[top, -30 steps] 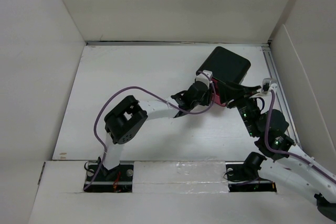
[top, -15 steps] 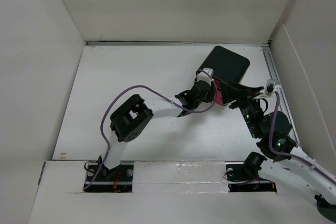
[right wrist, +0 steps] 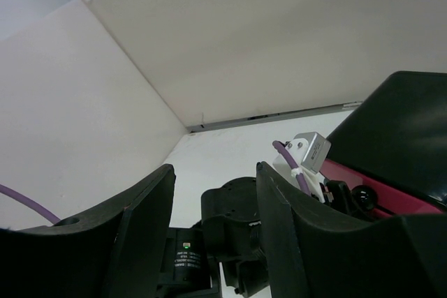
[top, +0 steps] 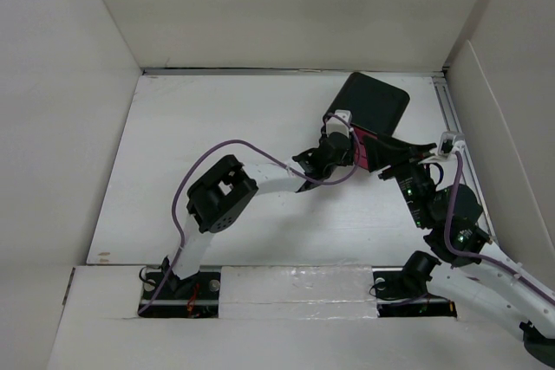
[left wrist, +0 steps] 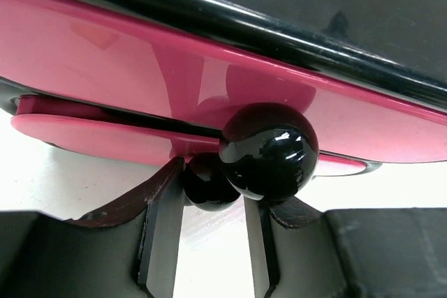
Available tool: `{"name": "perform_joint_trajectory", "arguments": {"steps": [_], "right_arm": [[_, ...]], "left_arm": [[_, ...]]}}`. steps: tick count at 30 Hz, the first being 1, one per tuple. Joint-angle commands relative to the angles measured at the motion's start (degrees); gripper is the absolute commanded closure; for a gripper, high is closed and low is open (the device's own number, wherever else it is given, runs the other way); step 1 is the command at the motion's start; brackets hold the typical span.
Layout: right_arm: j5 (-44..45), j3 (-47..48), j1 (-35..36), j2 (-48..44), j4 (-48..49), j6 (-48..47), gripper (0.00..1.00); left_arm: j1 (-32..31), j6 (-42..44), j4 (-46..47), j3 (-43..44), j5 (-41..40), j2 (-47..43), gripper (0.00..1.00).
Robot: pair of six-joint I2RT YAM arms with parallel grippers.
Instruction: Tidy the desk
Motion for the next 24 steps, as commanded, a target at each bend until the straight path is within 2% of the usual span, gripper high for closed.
{"name": "perform_joint_trajectory", "arguments": {"steps": [1,2,9,12,20,24], "right_arm": [[0.2,-0.1,-0.4,0.1,2.6,0.1,0.44],[0.2,-0.1,-0.4,0.1,2.6,0.1,0.44],[0.0,0.0,-0.4,0.6,2.8,0.0,0.44],[-0.3,0.2,-0.4,0.7,2.5,0.1,0.45],[-0.4,0.1,-0.4,0.7,2.6,0.1,0.44],[-0.6,0.2,-0.4,0.7,2.6,0.1,0.45]], "left_arm": [[0.1,-0.5,-0.7,-1.1,-6.7,-2.7,0.66],[0.1,-0.5,-0.7,-1.1,-6.7,-3.1,0.66],[-1.6,1.3,-0.9,-2.2,-7.8,-6.9,0.41],[-1.6,1.1,-0.7,-3.4,-8.2,-8.2,0.36],[-1.6,1.4,3.0,-9.0,-6.4,-11.7,0.31],[-1.6,2.5,5.4,-11.5,-4.0,-12.5,0.41]]}}
